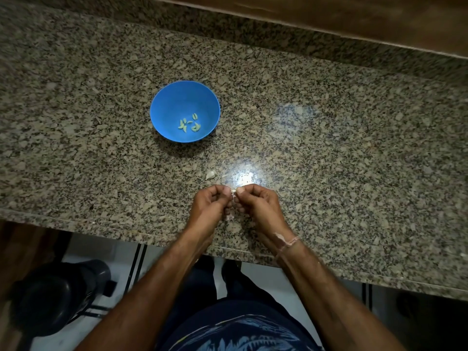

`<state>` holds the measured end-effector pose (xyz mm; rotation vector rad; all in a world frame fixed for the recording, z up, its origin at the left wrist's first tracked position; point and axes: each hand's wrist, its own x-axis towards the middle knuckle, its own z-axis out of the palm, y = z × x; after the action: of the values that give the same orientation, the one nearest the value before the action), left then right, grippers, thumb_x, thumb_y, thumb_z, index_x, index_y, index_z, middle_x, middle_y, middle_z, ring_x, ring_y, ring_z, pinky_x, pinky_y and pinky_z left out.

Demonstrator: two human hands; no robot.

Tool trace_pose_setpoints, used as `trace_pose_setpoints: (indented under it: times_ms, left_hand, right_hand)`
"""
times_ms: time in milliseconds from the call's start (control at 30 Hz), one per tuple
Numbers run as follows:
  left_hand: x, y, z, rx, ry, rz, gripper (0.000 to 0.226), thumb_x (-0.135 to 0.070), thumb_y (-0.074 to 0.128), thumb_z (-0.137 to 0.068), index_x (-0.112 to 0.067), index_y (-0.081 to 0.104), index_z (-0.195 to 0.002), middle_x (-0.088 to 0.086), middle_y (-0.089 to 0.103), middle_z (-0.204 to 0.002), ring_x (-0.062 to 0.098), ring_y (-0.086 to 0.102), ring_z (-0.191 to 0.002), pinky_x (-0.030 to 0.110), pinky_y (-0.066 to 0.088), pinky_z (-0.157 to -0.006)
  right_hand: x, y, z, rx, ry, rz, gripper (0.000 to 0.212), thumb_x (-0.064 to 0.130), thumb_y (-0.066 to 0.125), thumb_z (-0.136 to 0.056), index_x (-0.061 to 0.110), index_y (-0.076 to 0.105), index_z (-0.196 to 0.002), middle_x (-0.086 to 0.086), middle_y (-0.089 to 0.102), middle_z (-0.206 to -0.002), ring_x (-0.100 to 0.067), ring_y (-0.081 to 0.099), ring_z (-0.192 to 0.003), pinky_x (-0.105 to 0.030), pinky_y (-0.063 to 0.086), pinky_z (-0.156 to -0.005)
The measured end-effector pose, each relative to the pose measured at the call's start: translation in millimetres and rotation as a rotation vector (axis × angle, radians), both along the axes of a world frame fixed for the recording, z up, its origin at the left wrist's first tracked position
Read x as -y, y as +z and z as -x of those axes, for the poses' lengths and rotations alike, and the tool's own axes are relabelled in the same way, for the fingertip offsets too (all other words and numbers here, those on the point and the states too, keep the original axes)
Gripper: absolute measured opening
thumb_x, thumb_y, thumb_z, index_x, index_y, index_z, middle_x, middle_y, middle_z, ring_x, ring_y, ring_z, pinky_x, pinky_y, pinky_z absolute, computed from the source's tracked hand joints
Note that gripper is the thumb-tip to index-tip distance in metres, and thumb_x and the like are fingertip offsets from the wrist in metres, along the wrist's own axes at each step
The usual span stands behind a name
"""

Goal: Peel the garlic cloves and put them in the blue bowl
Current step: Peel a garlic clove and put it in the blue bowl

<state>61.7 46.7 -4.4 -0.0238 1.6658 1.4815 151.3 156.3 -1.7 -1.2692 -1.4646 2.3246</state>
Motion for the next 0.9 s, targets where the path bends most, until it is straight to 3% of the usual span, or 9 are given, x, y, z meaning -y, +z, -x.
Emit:
trace_pose_setpoints:
  times_ms: [133, 233, 333, 433, 500, 633, 700, 833, 900]
  left_hand:
    - [2.8, -5.2, 2.8, -0.428, -0.091, 0.097, 0.006, -0.014, 0.063, -0.101, -0.016, 0.068, -0.098, 0.000, 0.072, -0.094, 0.015, 0.070, -0.091, 0.030, 0.060, -0.082]
    - [4.5, -4.9, 6.0, -0.377, -0.064, 0.038, 0.008, -0.010, 0.066, -0.098, -0.016, 0.070, -0.095, 0.002, 0.074, -0.093, 0.020, 0.071, -0.092, 0.032, 0.060, -0.083]
    - [4.9, -8.3, 8.3, -0.337, -0.079, 0.037, 0.010, -0.005, 0.066, -0.097, -0.013, 0.072, -0.098, 0.004, 0.075, -0.096, 0.019, 0.072, -0.093, 0.026, 0.060, -0.081]
    - [3.1, -9.5, 8.1, -0.030, -0.020, 0.052, 0.009, -0.006, 0.066, -0.098, -0.010, 0.073, -0.102, 0.006, 0.074, -0.093, 0.014, 0.068, -0.080, 0.025, 0.056, -0.074]
    - [2.4, -9.0, 6.4, 0.069, 0.019, 0.039, 0.011, -0.006, 0.067, -0.098, -0.010, 0.073, -0.105, 0.006, 0.073, -0.093, 0.011, 0.066, -0.077, 0.025, 0.054, -0.072]
    - [1.6, -7.4, 1.3, -0.500, -0.078, 0.121, 0.012, -0.009, 0.069, -0.096, -0.020, 0.072, -0.100, -0.007, 0.075, -0.096, 0.007, 0.071, -0.091, 0.021, 0.059, -0.079]
    - [2.7, -12.7, 0.0, -0.452, -0.047, 0.100, 0.008, -0.011, 0.069, -0.097, -0.018, 0.073, -0.100, -0.004, 0.076, -0.096, 0.012, 0.072, -0.093, 0.027, 0.061, -0.081]
    - [4.0, -12.8, 4.6, 0.124, 0.078, -0.022, 0.014, -0.016, 0.066, -0.100, -0.004, 0.073, -0.101, 0.013, 0.074, -0.090, 0.026, 0.067, -0.083, 0.033, 0.060, -0.073]
    - [5.6, -12.1, 6.8, 0.063, 0.034, 0.014, 0.013, -0.016, 0.065, -0.101, -0.006, 0.073, -0.101, 0.009, 0.074, -0.087, 0.020, 0.065, -0.080, 0.030, 0.057, -0.070]
  right_hand:
    - [-0.6, 1.3, 3.9, 0.057, -0.141, 0.567, 0.008, 0.006, 0.062, -0.099, 0.003, 0.068, -0.095, -0.005, 0.067, -0.075, -0.013, 0.060, -0.062, -0.020, 0.054, -0.056]
    - [3.8, -2.5, 4.9, 0.059, -0.177, 0.668, 0.007, 0.007, 0.063, -0.097, 0.003, 0.068, -0.094, -0.004, 0.065, -0.073, -0.013, 0.059, -0.060, -0.020, 0.053, -0.054]
    - [5.8, -5.4, 1.5, 0.037, -0.146, 0.489, 0.009, 0.009, 0.062, -0.099, 0.003, 0.067, -0.096, -0.005, 0.066, -0.077, -0.012, 0.061, -0.062, -0.024, 0.054, -0.062]
    - [1.8, -8.2, -4.0, 0.102, 0.099, -0.259, 0.014, 0.016, 0.066, -0.099, 0.006, 0.066, -0.091, -0.008, 0.068, -0.083, -0.011, 0.061, -0.069, -0.024, 0.053, -0.064]
    - [1.0, -9.5, -3.4, 0.139, 0.163, -0.511, 0.015, 0.019, 0.069, -0.098, 0.009, 0.067, -0.087, -0.007, 0.068, -0.081, -0.012, 0.059, -0.070, -0.023, 0.051, -0.063]
    - [5.6, 3.1, 4.4, 0.133, -0.075, 0.162, 0.012, 0.009, 0.060, -0.101, 0.005, 0.066, -0.091, -0.004, 0.064, -0.073, -0.013, 0.057, -0.062, -0.025, 0.049, -0.059]
    - [7.7, 4.4, 7.7, 0.116, -0.169, 0.419, 0.012, 0.007, 0.059, -0.101, 0.003, 0.067, -0.093, -0.003, 0.065, -0.071, -0.013, 0.059, -0.061, -0.022, 0.051, -0.059]
    - [11.7, -0.1, 4.9, 0.063, -0.114, 0.230, 0.013, 0.010, 0.060, -0.102, 0.002, 0.065, -0.092, -0.008, 0.066, -0.076, -0.015, 0.060, -0.065, -0.021, 0.052, -0.058]
    - [11.0, -1.4, 2.1, 0.098, -0.012, -0.046, 0.015, 0.013, 0.062, -0.102, 0.001, 0.065, -0.094, -0.010, 0.066, -0.080, -0.017, 0.060, -0.067, -0.023, 0.053, -0.058]
